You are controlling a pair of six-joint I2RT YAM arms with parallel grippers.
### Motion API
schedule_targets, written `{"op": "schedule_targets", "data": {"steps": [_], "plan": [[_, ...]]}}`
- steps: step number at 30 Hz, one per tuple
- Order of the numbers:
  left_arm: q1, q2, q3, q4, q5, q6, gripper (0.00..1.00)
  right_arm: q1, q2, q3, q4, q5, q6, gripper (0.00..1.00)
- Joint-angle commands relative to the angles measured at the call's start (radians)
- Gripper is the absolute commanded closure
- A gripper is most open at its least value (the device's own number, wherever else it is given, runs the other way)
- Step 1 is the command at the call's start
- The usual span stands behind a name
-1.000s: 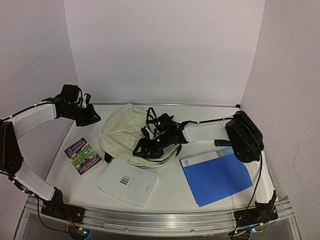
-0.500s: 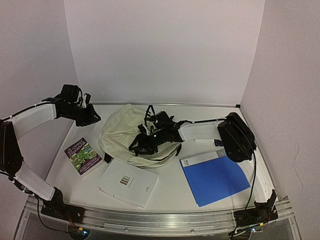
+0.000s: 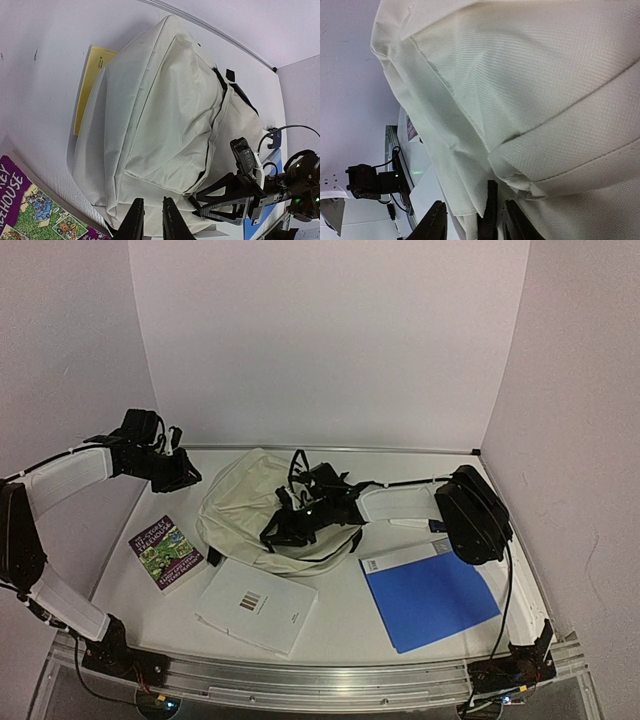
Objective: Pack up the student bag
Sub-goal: Unzip the student bag at the center of the board.
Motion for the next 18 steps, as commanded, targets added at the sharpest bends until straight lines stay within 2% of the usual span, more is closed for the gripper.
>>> {"op": "schedule_targets", "data": {"steps": [1, 9, 18], "plan": [[0.005, -0.012, 0.001, -0.007, -0.024, 0.022, 0.85, 0.005, 0.002, 0.027, -0.060, 0.057, -0.075, 0.62], [0.005, 0.001, 0.002, -0.011, -0.029, 0.025, 0.85, 0.032, -0.001, 0.063, -0.141, 0.100, -0.188, 0.64], [0.004, 0.005, 0.006, -0.029, -0.034, 0.025, 0.82, 0.057, 0.048, 0.185, -0.258, 0.183, -0.305, 0.69]]}}
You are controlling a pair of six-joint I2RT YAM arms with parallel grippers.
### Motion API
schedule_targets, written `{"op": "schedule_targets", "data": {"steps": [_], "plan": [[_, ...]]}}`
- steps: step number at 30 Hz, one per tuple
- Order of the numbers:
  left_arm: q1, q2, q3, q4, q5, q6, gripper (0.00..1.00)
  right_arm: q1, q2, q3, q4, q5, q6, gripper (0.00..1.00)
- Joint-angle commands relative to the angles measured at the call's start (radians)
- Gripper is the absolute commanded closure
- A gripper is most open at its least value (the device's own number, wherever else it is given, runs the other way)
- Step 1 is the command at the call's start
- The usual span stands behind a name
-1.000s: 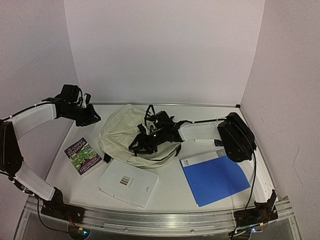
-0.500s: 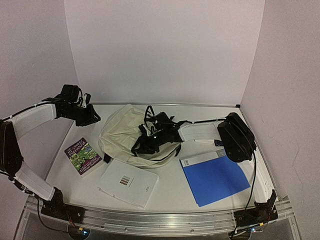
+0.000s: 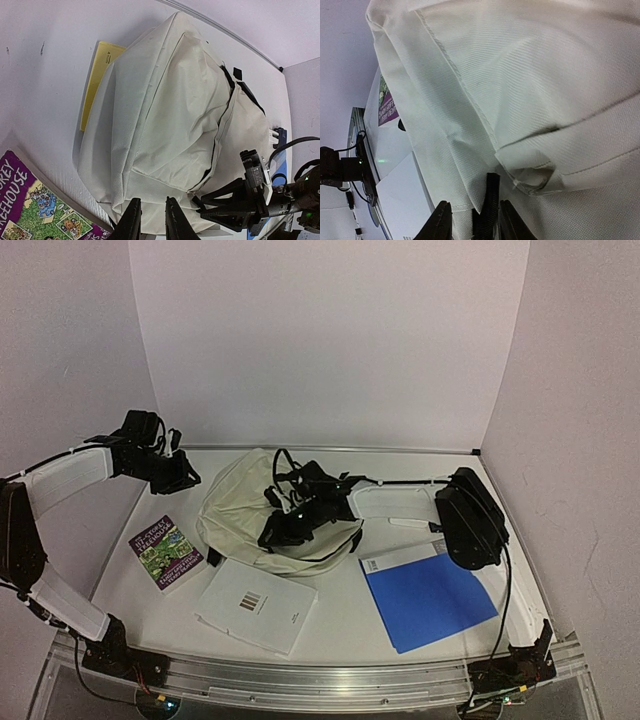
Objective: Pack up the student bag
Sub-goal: Unzip the student bag at the center of the board.
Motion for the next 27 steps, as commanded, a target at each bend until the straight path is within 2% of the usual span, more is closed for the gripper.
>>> {"op": "schedule_targets", "data": {"steps": [1, 14, 20, 25, 27], "plan": [[0.005, 0.001, 0.006, -0.012, -0.013, 0.021, 0.81, 0.011, 0.047, 0.093, -0.075, 0.072, -0.093, 0.70], [0.005, 0.009, 0.012, -0.017, -0.013, 0.023, 0.76, 0.017, 0.083, 0.155, -0.184, 0.135, -0.167, 0.71], [0.005, 0.018, 0.009, -0.017, -0.015, 0.023, 0.76, 0.018, 0.066, 0.188, -0.184, 0.140, -0.173, 1.00], [0.004, 0.041, 0.009, -0.036, -0.018, 0.026, 0.75, 0.015, 0.013, 0.210, -0.181, 0.124, -0.184, 1.00], [0.005, 0.047, 0.007, -0.041, -0.015, 0.028, 0.68, 0.011, -0.013, 0.212, -0.180, 0.110, -0.188, 1.00]]}}
